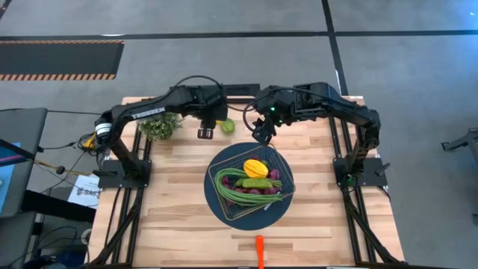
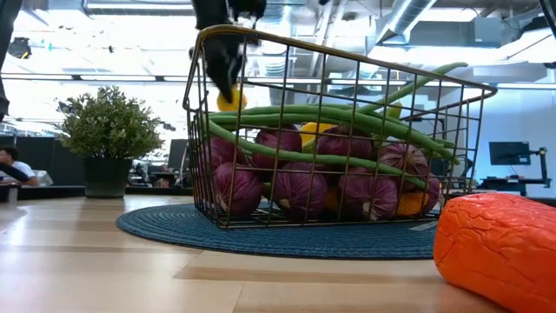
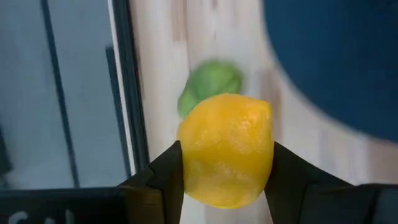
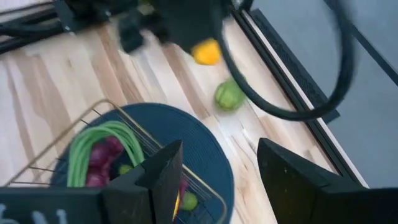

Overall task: Build produce basket
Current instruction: Put the yellow lemon into the gold wire basket, then put the green chayote into the gold wire basket

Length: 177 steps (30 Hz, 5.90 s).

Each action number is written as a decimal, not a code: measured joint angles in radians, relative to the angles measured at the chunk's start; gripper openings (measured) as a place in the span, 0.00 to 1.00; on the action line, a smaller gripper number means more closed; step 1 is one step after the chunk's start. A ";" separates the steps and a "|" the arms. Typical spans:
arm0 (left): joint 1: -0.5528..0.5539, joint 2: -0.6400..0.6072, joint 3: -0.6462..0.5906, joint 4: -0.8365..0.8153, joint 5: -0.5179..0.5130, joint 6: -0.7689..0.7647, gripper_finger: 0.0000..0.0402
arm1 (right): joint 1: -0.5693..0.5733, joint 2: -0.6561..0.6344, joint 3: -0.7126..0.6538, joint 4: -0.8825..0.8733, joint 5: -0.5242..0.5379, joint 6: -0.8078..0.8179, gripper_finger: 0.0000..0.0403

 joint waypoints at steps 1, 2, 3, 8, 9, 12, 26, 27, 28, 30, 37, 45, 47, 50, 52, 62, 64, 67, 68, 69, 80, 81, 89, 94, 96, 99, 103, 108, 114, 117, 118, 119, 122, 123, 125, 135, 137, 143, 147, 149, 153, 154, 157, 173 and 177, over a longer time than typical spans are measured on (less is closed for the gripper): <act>-0.013 0.000 0.037 -0.018 0.021 -0.013 0.36 | -0.005 0.000 0.000 -0.012 0.000 0.000 0.56; -0.025 0.000 0.073 -0.041 0.039 -0.023 0.36 | -0.009 0.000 0.000 -0.024 0.000 0.000 0.56; -0.037 0.000 0.106 -0.065 0.057 -0.031 0.36 | -0.013 0.000 0.000 -0.030 0.000 0.000 0.56; -0.114 0.001 0.199 -0.133 0.096 -0.055 0.36 | -0.032 0.000 0.000 -0.048 0.000 0.000 0.56; -0.131 0.001 0.209 -0.147 0.103 -0.062 0.36 | -0.032 0.000 0.000 -0.051 0.000 0.000 0.56; -0.186 0.001 0.217 -0.186 0.132 -0.084 0.36 | -0.037 0.000 0.000 -0.067 0.000 -0.001 0.56; -0.437 0.002 0.217 -0.179 0.232 -0.195 0.36 | -0.084 0.000 0.000 -0.099 0.001 -0.035 0.56; -0.448 0.002 0.217 -0.170 0.235 -0.201 0.36 | -0.090 0.000 0.000 -0.099 0.001 -0.035 0.56; -0.457 0.002 0.217 -0.161 0.235 -0.203 0.36 | -0.094 0.000 0.000 -0.098 0.003 -0.035 0.56; -0.467 0.002 0.217 -0.132 0.235 -0.202 0.36 | -0.104 0.000 0.000 -0.099 0.003 -0.035 0.56; -0.459 0.020 0.206 -0.009 0.237 -0.196 0.36 | -0.123 0.000 0.000 -0.099 0.003 -0.035 0.56; -0.437 0.049 0.061 0.059 0.205 -0.215 0.36 | -0.123 -0.001 0.000 -0.098 0.002 -0.035 0.56; -0.427 0.062 0.031 0.080 0.188 -0.225 0.36 | -0.121 -0.001 0.000 -0.098 0.002 -0.034 0.56; -0.423 0.073 -0.021 0.088 0.192 -0.234 0.36 | -0.121 -0.001 0.000 -0.098 0.001 -0.034 0.56; -0.423 0.083 -0.046 0.133 0.204 -0.237 0.36 | -0.121 -0.001 0.000 -0.096 0.001 -0.034 0.56; -0.417 0.079 -0.151 0.215 0.218 -0.240 0.36 | -0.121 -0.001 0.000 -0.091 0.000 -0.035 0.56; -0.414 0.079 -0.162 0.222 0.217 -0.240 0.36 | -0.121 -0.001 0.000 -0.090 0.000 -0.035 0.56; -0.407 0.079 -0.178 0.244 0.217 -0.240 0.36 | -0.122 -0.001 0.000 -0.090 0.000 -0.034 0.56; -0.404 0.079 -0.184 0.248 0.218 -0.240 0.36 | -0.122 -0.001 0.000 -0.090 0.000 -0.034 0.56; -0.402 0.079 -0.191 0.252 0.222 -0.240 0.36 | -0.122 -0.001 0.000 -0.090 0.000 -0.035 0.56; -0.398 0.079 -0.234 0.324 0.265 -0.230 0.36 | -0.122 -0.001 0.000 -0.083 0.000 -0.034 0.56; -0.398 0.079 -0.234 0.329 0.265 -0.227 0.36 | -0.122 -0.001 0.000 -0.083 0.000 -0.034 0.56; -0.398 0.079 -0.234 0.337 0.261 -0.201 0.58 | -0.122 0.000 0.000 -0.083 0.000 -0.034 0.56; -0.398 0.079 -0.234 0.337 0.258 -0.195 0.69 | -0.122 0.000 0.000 -0.084 0.000 -0.035 0.56; -0.398 0.079 -0.234 0.337 0.232 -0.188 0.71 | -0.122 0.000 0.000 -0.084 0.000 -0.035 0.56; -0.399 0.079 -0.223 0.331 0.166 -0.178 0.70 | -0.122 0.000 0.000 -0.084 0.000 -0.035 0.56; -0.387 0.076 -0.168 0.313 0.034 -0.142 0.67 | -0.122 0.000 0.000 -0.087 0.000 -0.047 0.56; -0.313 0.074 -0.092 0.261 -0.167 -0.102 0.63 | -0.122 0.000 0.000 -0.087 -0.001 -0.051 0.56; -0.140 0.074 -0.076 0.223 0.013 -0.220 0.60 | -0.122 -0.008 0.000 -0.088 -0.001 -0.054 0.56; -0.056 0.074 -0.080 0.214 0.131 -0.200 0.60 | -0.122 -0.022 0.000 -0.091 -0.001 -0.055 0.56; -0.031 0.074 -0.083 0.207 0.167 -0.174 0.60 | -0.122 -0.028 0.000 -0.094 -0.001 -0.054 0.56; -0.007 0.075 -0.085 0.194 0.204 -0.144 0.60 | -0.122 -0.034 0.000 -0.095 -0.001 -0.055 0.56; 0.052 0.075 -0.086 0.183 0.280 -0.046 0.60 | -0.122 -0.053 0.000 -0.095 -0.001 -0.054 0.56; 0.066 0.075 -0.086 0.182 0.298 -0.014 0.60 | -0.122 -0.059 0.000 -0.094 -0.002 -0.054 0.56; 0.085 0.075 -0.086 0.181 0.316 0.052 0.60 | -0.122 -0.071 0.000 -0.094 -0.002 -0.053 0.56; 0.091 0.075 -0.086 0.201 0.304 0.109 0.60 | -0.123 -0.083 0.000 -0.100 -0.002 -0.053 0.56; 0.090 0.075 -0.086 0.212 0.305 0.092 0.60 | -0.123 -0.083 0.000 -0.112 -0.001 -0.053 0.56; 0.089 0.075 -0.086 0.210 0.304 0.076 0.60 | -0.136 -0.101 0.000 -0.151 -0.001 -0.042 0.56; 0.087 0.075 -0.086 0.204 0.305 0.050 0.60 | -0.133 -0.126 0.000 -0.151 -0.002 -0.042 0.56; 0.088 0.075 -0.086 0.200 0.305 0.049 0.60 | -0.132 -0.147 -0.002 -0.151 -0.004 -0.043 0.56; 0.088 0.075 -0.086 0.200 0.311 0.048 0.60 | -0.121 -0.199 0.000 -0.152 -0.003 -0.025 0.56; 0.088 0.075 -0.086 0.200 0.322 0.050 0.60 | -0.120 -0.209 0.000 -0.152 -0.003 -0.021 0.56; 0.088 0.076 -0.086 0.201 0.341 0.071 0.60 | -0.119 -0.238 0.000 -0.152 -0.004 -0.008 0.56; 0.084 0.076 -0.086 0.248 0.194 -0.085 0.60 | -0.121 -0.244 0.000 -0.152 -0.003 -0.039 0.56; 0.070 0.076 -0.086 0.258 0.186 -0.109 0.60 | -0.120 -0.229 0.000 -0.151 -0.003 -0.058 0.56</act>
